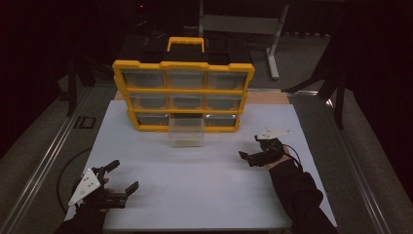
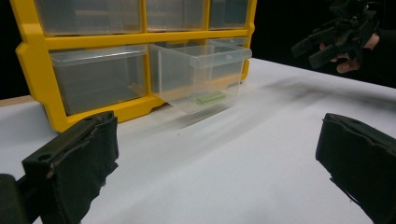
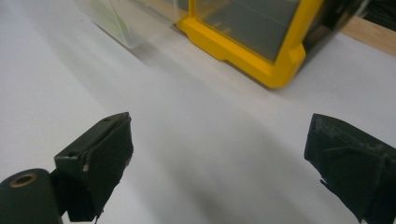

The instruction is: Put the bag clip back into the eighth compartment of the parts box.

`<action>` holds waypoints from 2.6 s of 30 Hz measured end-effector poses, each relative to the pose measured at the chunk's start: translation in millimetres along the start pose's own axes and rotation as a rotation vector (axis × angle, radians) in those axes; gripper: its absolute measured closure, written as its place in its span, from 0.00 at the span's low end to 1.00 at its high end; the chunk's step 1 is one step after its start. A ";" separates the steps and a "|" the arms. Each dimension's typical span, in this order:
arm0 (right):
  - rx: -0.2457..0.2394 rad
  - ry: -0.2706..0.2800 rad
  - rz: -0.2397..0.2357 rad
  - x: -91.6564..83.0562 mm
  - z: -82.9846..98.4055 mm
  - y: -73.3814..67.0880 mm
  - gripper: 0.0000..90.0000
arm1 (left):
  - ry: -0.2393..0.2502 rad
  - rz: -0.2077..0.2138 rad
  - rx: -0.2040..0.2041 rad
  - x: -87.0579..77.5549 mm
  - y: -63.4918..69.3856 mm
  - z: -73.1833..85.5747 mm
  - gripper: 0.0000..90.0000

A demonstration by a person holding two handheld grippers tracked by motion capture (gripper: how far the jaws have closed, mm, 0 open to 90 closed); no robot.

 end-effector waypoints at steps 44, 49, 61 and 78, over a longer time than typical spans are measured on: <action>0.159 0.013 0.182 -59.3 87.9 13.8 0.09 | 0.001 0.002 0.001 -0.3 0.6 -0.5 0.00; 0.170 0.018 0.206 -65.5 93.0 13.8 0.09 | 0.004 0.002 0.000 -0.7 0.4 -0.6 0.00; 0.159 0.025 0.278 -68.8 100.5 15.2 0.09 | 0.000 0.004 0.000 0.0 0.5 0.1 0.00; 0.168 0.017 0.300 -62.6 100.2 15.1 0.09 | -0.004 0.004 0.001 0.6 0.8 0.6 0.00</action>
Point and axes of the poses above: each handheld gripper's, and its own axes: x roughly forward along the jaws, z roughly out of its underside, y roughly to its right, the point moved 6 cm from there along x, roughly forward along the jaws, and after that the axes turned 15 degrees about z, right-handed, at the moved point
